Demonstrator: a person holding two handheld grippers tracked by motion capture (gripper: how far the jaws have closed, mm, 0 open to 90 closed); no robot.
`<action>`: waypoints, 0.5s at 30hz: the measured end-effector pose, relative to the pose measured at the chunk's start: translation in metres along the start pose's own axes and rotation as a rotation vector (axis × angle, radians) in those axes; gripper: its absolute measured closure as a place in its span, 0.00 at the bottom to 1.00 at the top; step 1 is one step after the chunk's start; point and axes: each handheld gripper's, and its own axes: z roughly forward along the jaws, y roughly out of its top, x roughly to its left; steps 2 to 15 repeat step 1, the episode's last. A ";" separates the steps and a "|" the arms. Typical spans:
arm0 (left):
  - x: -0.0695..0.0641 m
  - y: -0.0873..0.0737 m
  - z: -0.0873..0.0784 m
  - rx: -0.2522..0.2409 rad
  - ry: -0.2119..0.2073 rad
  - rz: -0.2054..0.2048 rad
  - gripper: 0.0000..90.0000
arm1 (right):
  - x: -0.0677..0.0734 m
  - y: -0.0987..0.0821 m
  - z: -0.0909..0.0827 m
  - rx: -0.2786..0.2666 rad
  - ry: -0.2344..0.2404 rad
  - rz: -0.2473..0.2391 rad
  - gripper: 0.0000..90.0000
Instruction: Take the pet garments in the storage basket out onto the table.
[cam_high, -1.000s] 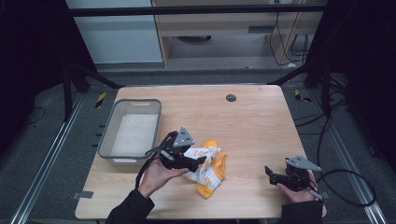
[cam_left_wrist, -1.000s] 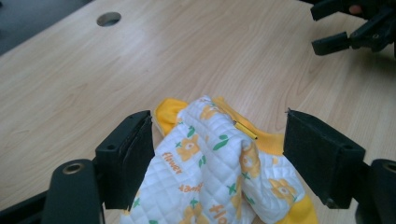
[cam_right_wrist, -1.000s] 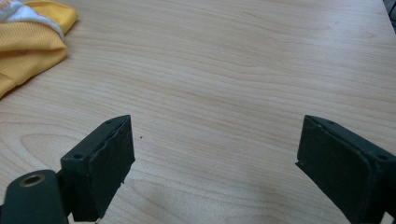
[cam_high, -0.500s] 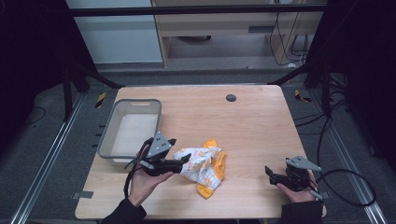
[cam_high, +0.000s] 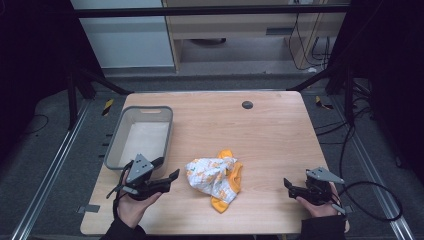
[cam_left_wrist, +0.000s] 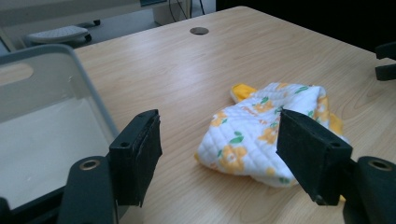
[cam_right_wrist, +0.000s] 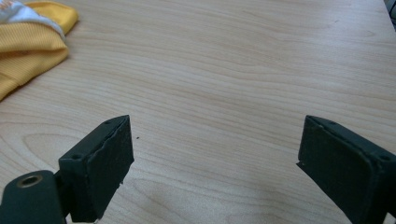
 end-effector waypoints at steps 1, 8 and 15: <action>0.000 0.000 0.000 0.000 0.000 0.000 0.33 | 0.000 0.000 -0.001 0.000 0.002 0.009 0.11; 0.000 0.000 0.000 0.000 0.000 0.000 0.33 | 0.000 0.000 -0.001 0.000 0.002 0.009 0.11; 0.000 0.000 0.000 0.000 0.000 0.000 0.33 | 0.000 0.000 -0.001 0.000 0.002 0.009 0.11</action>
